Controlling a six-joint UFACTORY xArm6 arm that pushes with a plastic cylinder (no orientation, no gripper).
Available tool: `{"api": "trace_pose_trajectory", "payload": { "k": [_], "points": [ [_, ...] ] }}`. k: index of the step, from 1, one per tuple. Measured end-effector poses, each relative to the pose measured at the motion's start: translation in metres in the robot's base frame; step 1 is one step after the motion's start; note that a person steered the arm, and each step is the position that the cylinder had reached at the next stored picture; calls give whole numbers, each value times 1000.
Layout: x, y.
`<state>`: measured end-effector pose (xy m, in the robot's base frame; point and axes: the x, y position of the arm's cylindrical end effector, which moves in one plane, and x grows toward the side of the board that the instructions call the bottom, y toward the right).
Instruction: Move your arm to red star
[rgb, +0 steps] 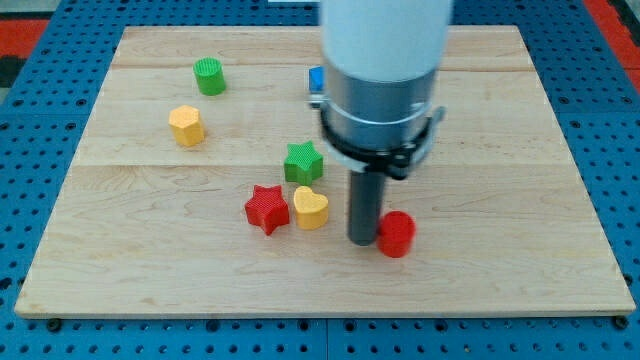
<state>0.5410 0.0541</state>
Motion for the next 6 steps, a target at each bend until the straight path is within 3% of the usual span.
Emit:
{"api": "trace_pose_trajectory", "payload": {
  "k": [3,4,6],
  "points": [
    [0,103],
    [14,73],
    [44,-62]
  ]
}}
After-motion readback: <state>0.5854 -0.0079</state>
